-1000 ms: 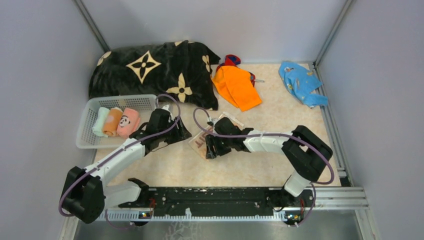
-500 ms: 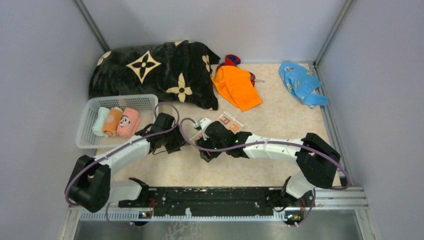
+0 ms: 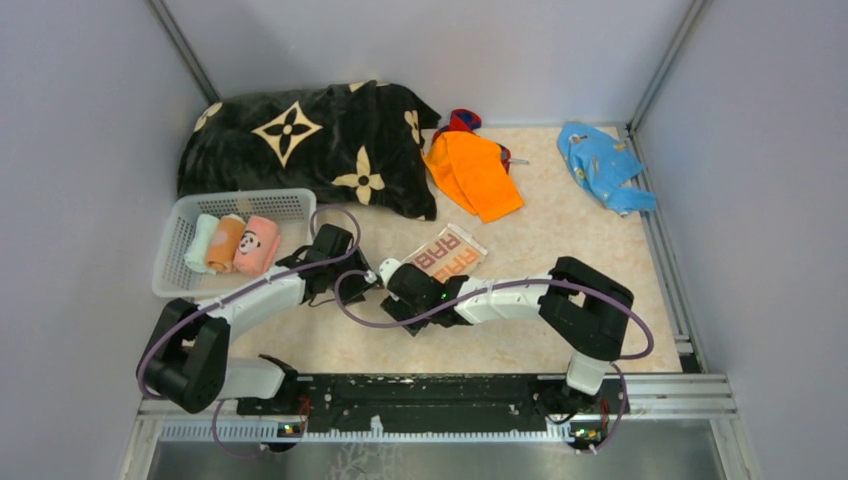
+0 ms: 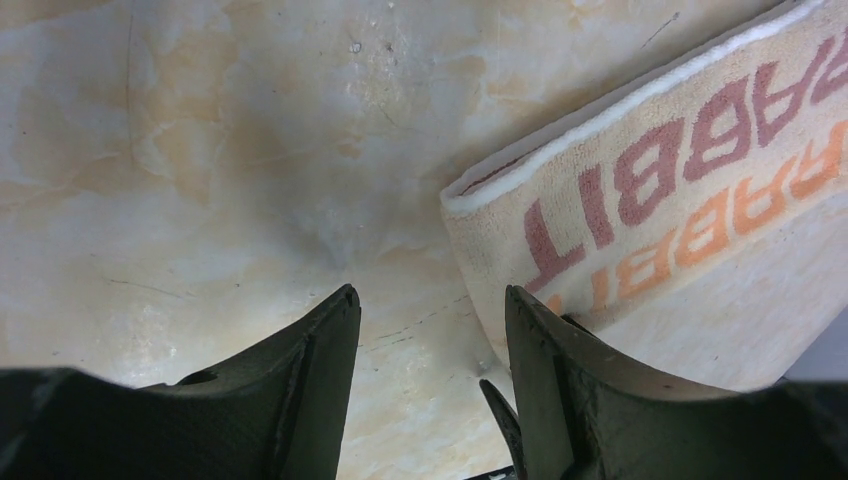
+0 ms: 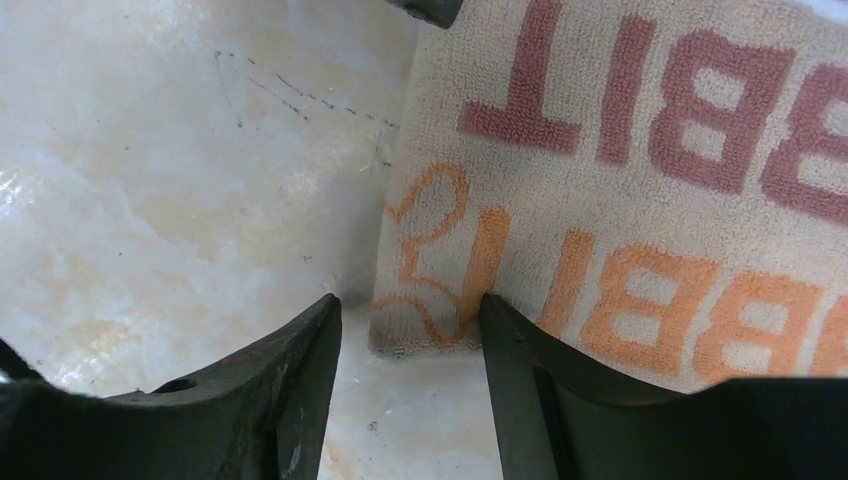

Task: Roll the towels
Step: Roll the towel at the center of the board.

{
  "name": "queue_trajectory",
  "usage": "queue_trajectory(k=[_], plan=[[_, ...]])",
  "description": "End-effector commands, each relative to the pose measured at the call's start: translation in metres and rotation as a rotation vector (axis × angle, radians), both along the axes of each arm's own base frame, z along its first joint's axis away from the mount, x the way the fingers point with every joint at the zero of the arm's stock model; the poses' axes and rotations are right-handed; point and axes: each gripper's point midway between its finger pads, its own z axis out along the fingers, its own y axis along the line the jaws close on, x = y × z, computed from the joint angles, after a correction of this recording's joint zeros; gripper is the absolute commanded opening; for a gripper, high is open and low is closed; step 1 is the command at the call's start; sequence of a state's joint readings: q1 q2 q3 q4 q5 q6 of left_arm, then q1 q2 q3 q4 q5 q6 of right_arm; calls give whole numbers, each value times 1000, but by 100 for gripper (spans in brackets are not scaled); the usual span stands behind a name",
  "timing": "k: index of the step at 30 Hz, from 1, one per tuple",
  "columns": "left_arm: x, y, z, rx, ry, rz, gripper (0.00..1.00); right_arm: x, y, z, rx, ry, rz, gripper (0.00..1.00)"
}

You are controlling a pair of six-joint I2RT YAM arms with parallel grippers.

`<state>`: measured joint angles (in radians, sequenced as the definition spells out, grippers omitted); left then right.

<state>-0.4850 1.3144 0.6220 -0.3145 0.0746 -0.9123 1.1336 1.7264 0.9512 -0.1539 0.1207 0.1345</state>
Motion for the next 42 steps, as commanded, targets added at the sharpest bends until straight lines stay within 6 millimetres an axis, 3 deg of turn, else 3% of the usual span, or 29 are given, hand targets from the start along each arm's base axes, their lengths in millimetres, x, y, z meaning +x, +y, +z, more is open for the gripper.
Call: queue_trajectory(k=[1,8,10,17,21,29,36,42], plan=[[5,-4,1,-32,4,24,61,-3,-11,-25,-125,-33,6,53],[2,-7,-1,-55,35,50,61,-8,-40,-45,-224,-23,-65,29],[2,-9,0,-68,42,57,61,-15,-34,-43,-168,15,-50,20],[-1,-13,2,-110,66,89,61,-26,-4,-10,153,193,-19,7],[0,-19,6,-145,72,107,61,-28,0,8,306,277,-19,3],[-8,-38,1,-185,146,118,60,-15,-12,5,405,382,-115,2],[-14,-32,-7,-152,170,190,56,-9,-19,9,485,455,-150,2],[-7,-37,-17,-118,181,181,44,-9,-22,8,508,484,-159,3]])
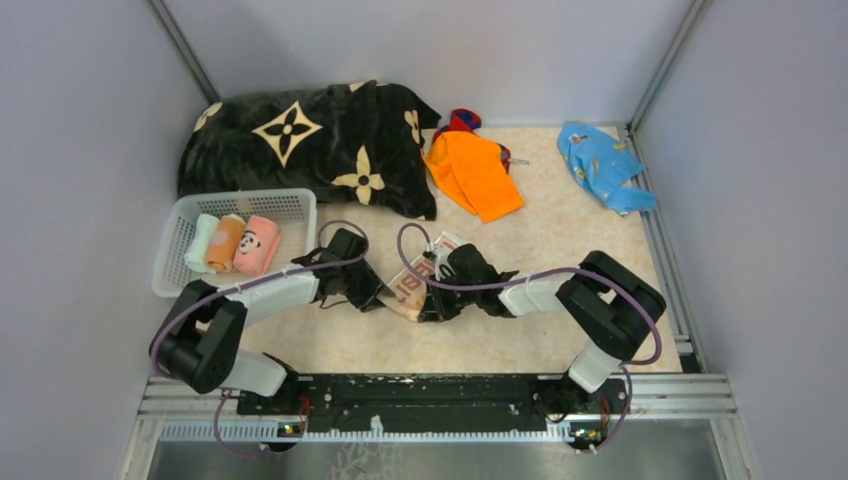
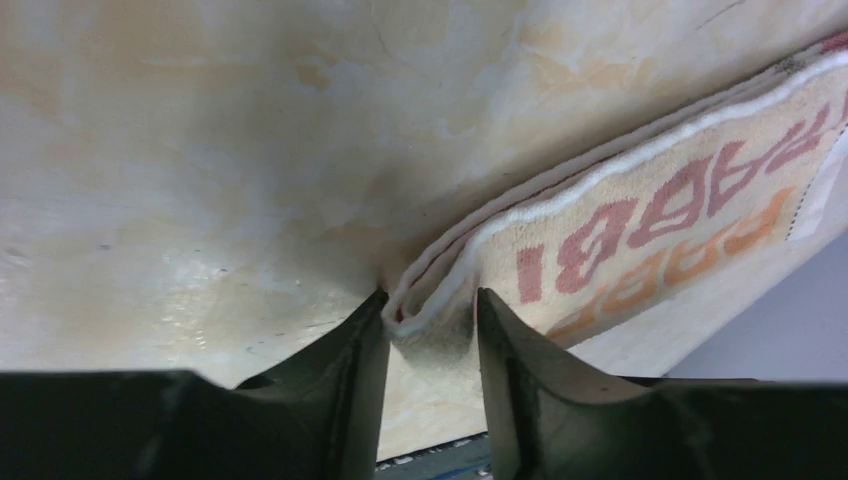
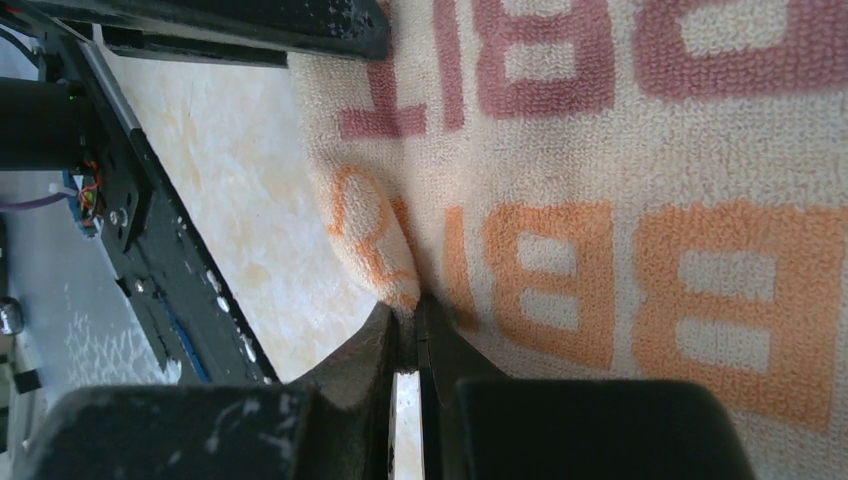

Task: Roll the towels
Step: Roll the towel at the center of the board.

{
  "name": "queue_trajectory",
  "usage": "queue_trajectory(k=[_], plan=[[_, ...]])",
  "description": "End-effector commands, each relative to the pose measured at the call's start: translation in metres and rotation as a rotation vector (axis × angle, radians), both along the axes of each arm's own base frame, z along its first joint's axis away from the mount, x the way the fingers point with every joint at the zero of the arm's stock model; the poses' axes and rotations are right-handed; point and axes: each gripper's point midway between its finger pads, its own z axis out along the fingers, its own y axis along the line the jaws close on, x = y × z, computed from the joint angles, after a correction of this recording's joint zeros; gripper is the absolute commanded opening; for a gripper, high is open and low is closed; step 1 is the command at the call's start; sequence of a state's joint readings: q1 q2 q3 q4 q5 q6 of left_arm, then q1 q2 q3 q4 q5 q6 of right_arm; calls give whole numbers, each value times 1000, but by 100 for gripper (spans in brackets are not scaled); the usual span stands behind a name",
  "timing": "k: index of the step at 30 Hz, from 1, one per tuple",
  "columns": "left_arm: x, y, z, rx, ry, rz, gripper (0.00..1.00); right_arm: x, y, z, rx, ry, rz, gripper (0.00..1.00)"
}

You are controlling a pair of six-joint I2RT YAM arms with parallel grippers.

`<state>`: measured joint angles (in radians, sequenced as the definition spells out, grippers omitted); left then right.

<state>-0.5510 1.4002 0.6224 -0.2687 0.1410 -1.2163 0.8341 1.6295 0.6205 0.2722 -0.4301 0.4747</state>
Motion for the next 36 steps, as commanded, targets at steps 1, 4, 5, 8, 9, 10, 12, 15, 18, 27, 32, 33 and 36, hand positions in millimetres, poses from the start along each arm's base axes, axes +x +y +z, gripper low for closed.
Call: queue_trajectory(k=[1,4,5,8,9,10,12,15,18,27,32,33,36], plan=[[6,-2,-11,45,23,16,41,-3,0,7,58,29,10,3],[11,-1,-14,76,29,11,32,-4,-2,8,71,40,8,3],[11,0,-15,82,30,11,26,-4,-3,8,75,43,8,3],[13,1,-15,97,24,6,7,-3,-5,10,83,52,4,3],[14,2,-15,103,22,5,3,-4,-6,10,83,61,3,4],[14,3,-13,106,19,4,2,-4,-7,9,85,73,-1,4],[15,3,-11,111,9,-4,2,-3,-10,7,86,106,-12,4],[19,4,-4,117,-34,-30,15,-2,-14,3,87,151,-31,4],[21,8,3,131,-86,-45,36,-2,-16,0,93,202,-42,4],[-3,27,22,103,-260,-127,58,-4,-22,-13,105,336,-78,5],[-28,34,20,75,-269,-180,58,-4,-29,-19,135,420,-120,5],[-32,35,19,73,-268,-189,58,-4,-30,-21,140,437,-124,5],[-37,31,21,43,-294,-230,59,-6,-30,-25,147,471,-134,5]])
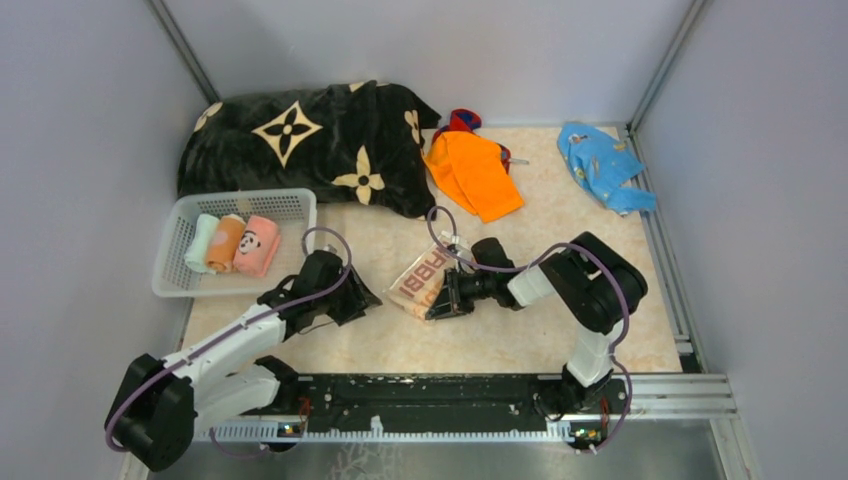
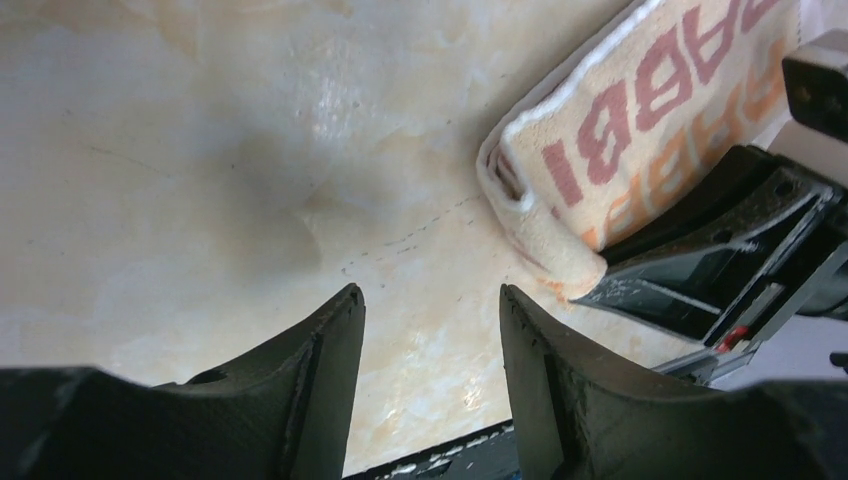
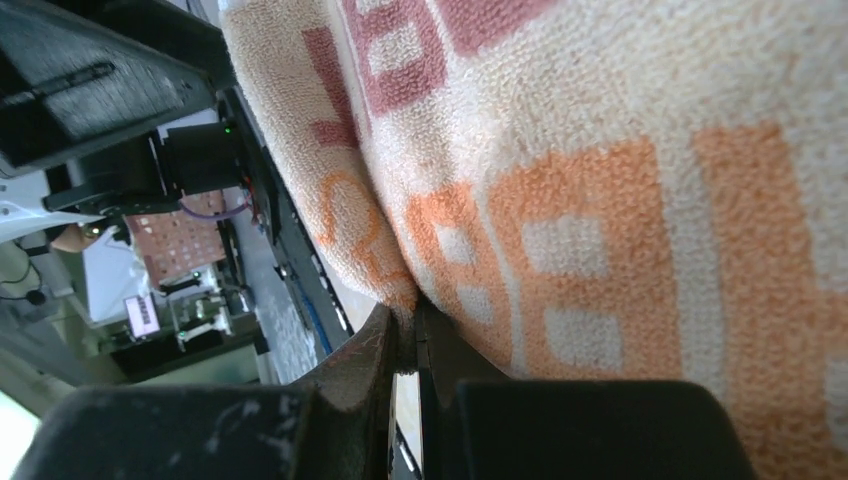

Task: Roll the towels
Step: Roll the towel at the center of the board.

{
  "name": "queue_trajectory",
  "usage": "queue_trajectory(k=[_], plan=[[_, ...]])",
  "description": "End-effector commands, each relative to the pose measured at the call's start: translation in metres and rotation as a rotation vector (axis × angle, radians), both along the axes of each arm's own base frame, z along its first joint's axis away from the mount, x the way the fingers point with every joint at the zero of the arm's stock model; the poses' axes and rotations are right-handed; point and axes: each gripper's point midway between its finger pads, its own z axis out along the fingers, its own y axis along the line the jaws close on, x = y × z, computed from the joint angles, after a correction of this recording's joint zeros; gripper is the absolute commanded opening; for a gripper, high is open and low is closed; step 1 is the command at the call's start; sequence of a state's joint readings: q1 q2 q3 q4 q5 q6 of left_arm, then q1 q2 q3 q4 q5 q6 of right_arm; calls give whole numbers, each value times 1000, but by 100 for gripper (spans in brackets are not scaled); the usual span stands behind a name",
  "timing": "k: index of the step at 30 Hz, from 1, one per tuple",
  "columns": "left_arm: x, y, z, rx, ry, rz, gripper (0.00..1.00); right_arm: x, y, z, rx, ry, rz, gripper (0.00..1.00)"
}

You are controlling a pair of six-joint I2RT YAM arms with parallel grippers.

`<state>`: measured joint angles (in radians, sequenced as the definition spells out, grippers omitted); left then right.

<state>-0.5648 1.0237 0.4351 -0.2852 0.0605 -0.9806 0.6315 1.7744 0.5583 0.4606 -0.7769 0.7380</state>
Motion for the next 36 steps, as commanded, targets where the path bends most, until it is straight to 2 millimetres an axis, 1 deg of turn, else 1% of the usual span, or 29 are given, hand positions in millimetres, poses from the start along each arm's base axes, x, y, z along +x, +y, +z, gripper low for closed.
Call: queue_trajectory(k=[1,2,6,9,11,15,17,20,22,25,27,29,31,33,36], plan=[[-9,-5,0,-27,-23,-86,59,-9,-11,-21,-36,92,-27,5],[-8,-9,1,-45,-29,-99,59,-9,-11,-22,-36,97,-29,5],[-1,-21,-4,-73,-8,-118,59,-8,-13,-22,-35,105,-35,6],[9,-31,-7,-83,-2,-128,59,-8,-14,-22,-36,106,-40,6],[15,-34,-12,-69,10,-125,59,-8,-14,-22,-40,105,-41,7],[25,-41,-16,-69,17,-125,58,-7,-15,-22,-50,101,-42,9],[27,-44,-16,-78,20,-126,58,-7,-15,-22,-51,101,-39,9],[27,-43,-24,-64,48,-120,58,-7,-14,-18,-45,96,-34,12],[25,-42,-30,-48,72,-117,57,-6,-14,-14,-41,83,-30,16],[22,-40,-39,-31,110,-119,56,-3,-14,-4,-44,43,-25,25],[20,-39,-44,-21,131,-120,55,-2,-18,0,-77,16,-28,31],[18,-38,-48,-11,147,-118,55,3,-19,12,-93,-38,-25,36],[16,-36,-51,-2,161,-116,54,7,-22,20,-138,-91,-22,41],[15,-34,-54,8,171,-112,54,10,-26,26,-201,-157,-21,44],[12,-33,-58,14,183,-112,54,21,-31,44,-296,-295,-33,46]])
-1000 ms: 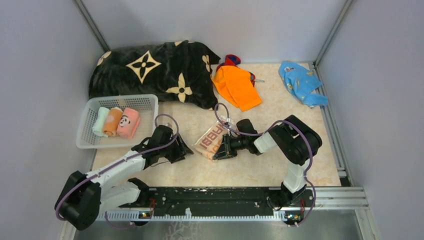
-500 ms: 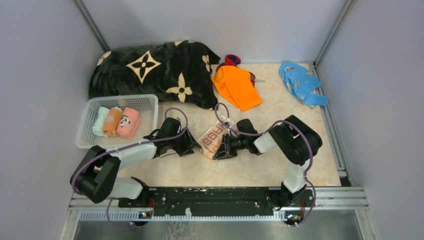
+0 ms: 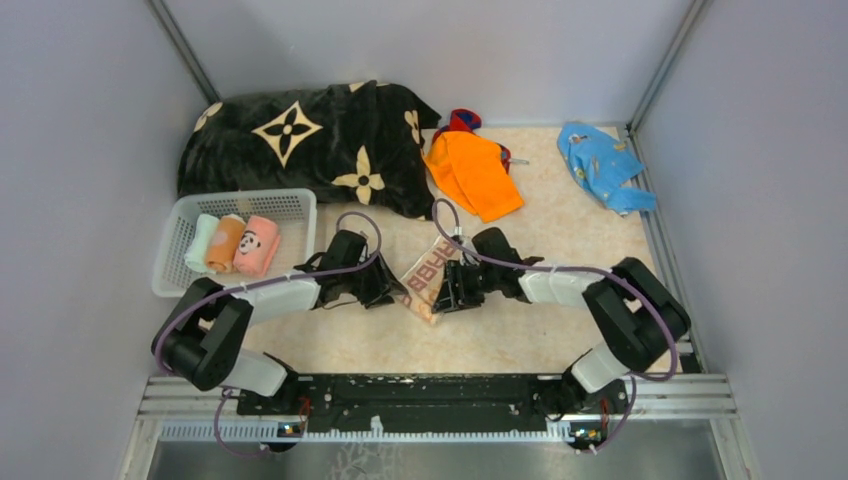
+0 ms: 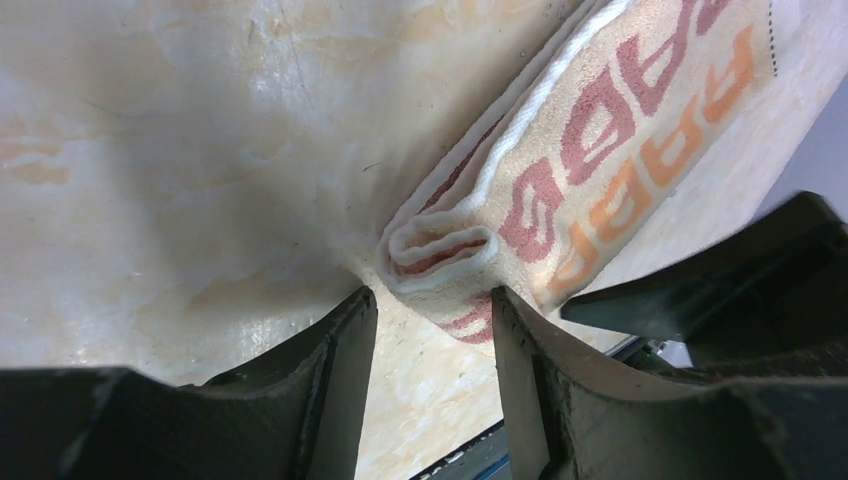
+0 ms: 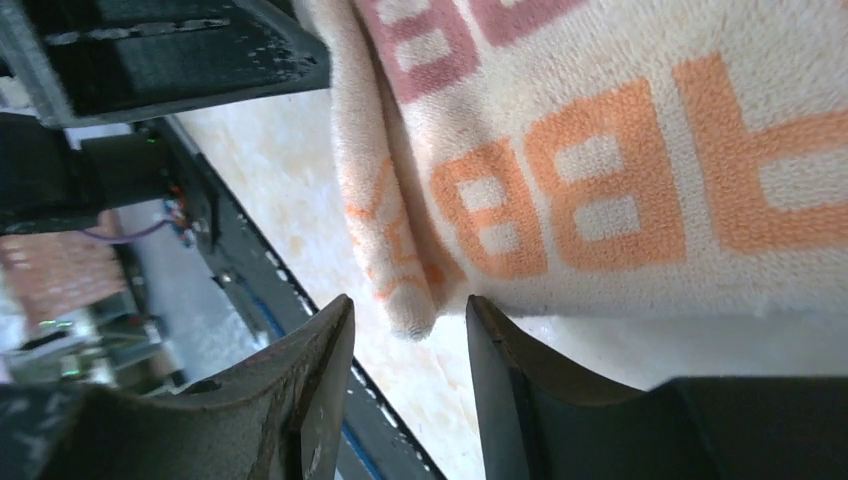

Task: Roll the towels
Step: Roll the towel at the center of the board.

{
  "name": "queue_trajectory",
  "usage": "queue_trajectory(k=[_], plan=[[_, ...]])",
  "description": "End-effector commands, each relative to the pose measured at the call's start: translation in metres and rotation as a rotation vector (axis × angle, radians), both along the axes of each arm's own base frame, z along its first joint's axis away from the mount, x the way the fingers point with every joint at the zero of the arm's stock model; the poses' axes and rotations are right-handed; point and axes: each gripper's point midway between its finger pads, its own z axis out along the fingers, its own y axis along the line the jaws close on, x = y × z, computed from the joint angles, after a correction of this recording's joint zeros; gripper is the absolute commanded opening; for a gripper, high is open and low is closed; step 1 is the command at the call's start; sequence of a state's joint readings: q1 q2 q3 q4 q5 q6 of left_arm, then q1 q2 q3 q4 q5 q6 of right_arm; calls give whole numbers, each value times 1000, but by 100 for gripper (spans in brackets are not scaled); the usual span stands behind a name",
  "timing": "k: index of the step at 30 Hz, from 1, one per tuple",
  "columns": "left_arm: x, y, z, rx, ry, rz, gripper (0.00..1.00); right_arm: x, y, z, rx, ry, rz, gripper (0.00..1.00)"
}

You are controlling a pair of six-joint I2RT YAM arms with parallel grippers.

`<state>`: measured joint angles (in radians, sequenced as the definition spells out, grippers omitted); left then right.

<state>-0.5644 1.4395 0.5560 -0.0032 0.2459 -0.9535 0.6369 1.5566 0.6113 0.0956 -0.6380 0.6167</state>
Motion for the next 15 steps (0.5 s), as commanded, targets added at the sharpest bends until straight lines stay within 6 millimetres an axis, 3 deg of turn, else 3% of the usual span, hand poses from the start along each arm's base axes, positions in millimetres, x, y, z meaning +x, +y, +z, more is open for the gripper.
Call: queue_trajectory(k=[1,5,9,15], plan=[[-20,23,-36,125,106,16,54,21,-11,26,-183,-260,10,46],[-23,24,-39,130,120,12,53,18,7,53,-143,-380,68,46],[-25,26,-42,136,128,17,53,7,33,65,-79,-446,144,46],[-27,28,-44,143,133,24,53,5,53,51,-70,-432,196,46]])
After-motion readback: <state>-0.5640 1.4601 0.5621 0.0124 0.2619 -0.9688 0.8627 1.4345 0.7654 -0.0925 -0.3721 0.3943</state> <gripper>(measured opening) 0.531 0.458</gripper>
